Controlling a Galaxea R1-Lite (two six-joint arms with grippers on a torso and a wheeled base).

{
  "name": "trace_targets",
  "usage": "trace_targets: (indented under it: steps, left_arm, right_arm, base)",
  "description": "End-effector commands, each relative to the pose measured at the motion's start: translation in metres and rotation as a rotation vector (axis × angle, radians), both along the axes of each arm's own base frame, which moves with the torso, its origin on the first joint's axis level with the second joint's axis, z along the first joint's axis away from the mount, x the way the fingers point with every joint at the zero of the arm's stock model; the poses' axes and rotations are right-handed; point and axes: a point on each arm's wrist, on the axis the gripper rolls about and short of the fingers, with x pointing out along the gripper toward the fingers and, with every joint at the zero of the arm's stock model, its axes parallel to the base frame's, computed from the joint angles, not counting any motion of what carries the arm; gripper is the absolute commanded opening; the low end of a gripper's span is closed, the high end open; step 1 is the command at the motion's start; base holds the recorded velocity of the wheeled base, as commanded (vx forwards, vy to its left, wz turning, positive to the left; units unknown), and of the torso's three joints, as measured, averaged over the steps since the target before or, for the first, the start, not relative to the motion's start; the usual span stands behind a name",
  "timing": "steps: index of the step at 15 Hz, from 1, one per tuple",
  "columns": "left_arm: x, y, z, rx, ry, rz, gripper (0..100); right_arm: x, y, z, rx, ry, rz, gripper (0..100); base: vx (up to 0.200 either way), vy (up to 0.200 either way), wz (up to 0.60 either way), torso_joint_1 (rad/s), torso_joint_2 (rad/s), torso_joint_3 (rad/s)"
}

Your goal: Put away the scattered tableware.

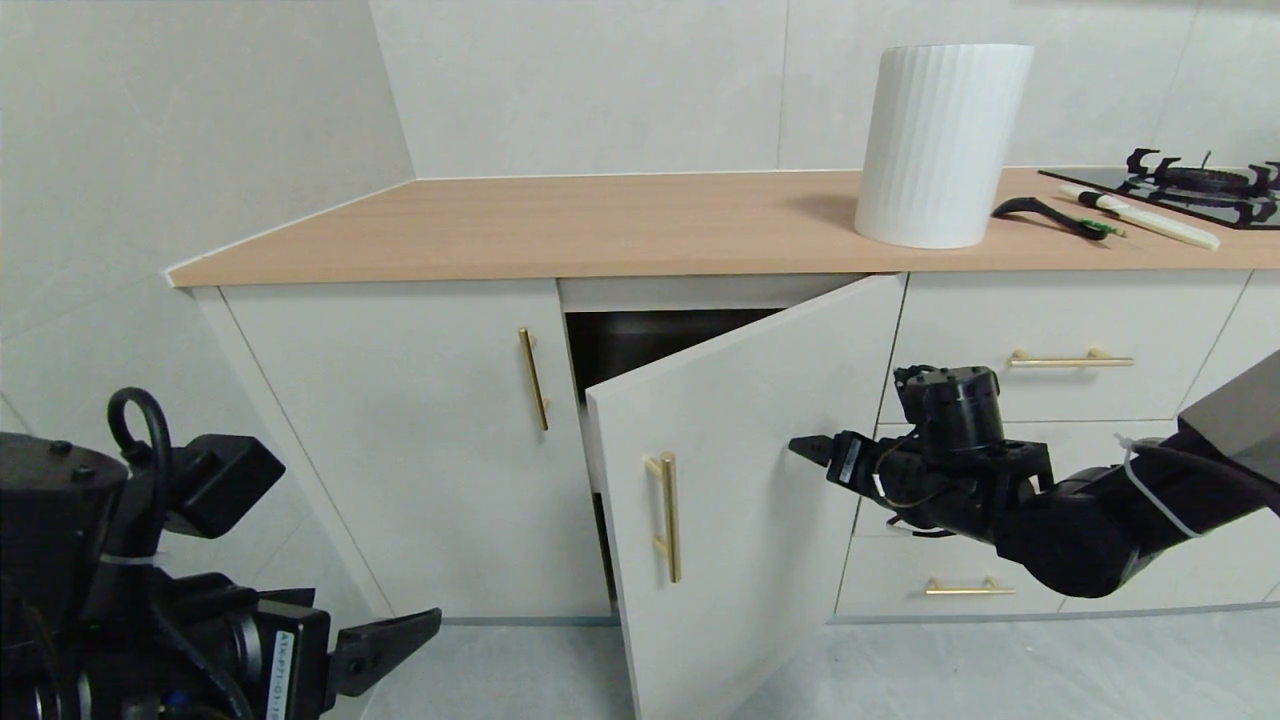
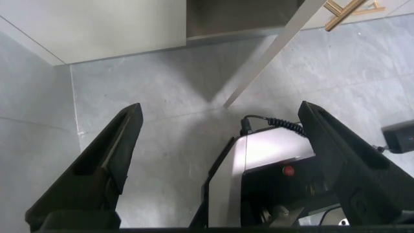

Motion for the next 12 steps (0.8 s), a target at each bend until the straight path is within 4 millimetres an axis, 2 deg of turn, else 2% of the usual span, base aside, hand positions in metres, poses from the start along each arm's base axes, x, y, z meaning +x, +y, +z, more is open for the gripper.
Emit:
trace_targets:
  steps: [1,4,8,12]
  left_arm:
    - [0.0,0.0,0.0,0.0,0.0,0.001,100]
    - [0.0,0.0,0.0,0.001,0.002,0.001,100]
    - [0.0,0.0,0.0,0.001,0.002,0.001,100]
    - [0.0,0.0,0.0,0.001,0.002,0.001,100]
  right_arm:
    - [0.01,0.004,-0.011,0.019,-0.008,-0.032,100]
    - [0.028,0.009,-0.017,0.093,-0.011,-0.122,100]
    - [0.047,0.001,-0.014,0.183,-0.015,-0.191,100]
    - [0.056,-0.001,-0.02,0.206,-0.007,-0.216,100]
  base:
    - [0.0,0.0,0.0,0.0,0.0,0.0]
    - [0.0,0.0,0.0,0.0,0.0,0.0]
    - [0.0,0.0,0.0,0.0,0.0,0.0]
    - [0.0,0.0,0.0,0.0,0.0,0.0]
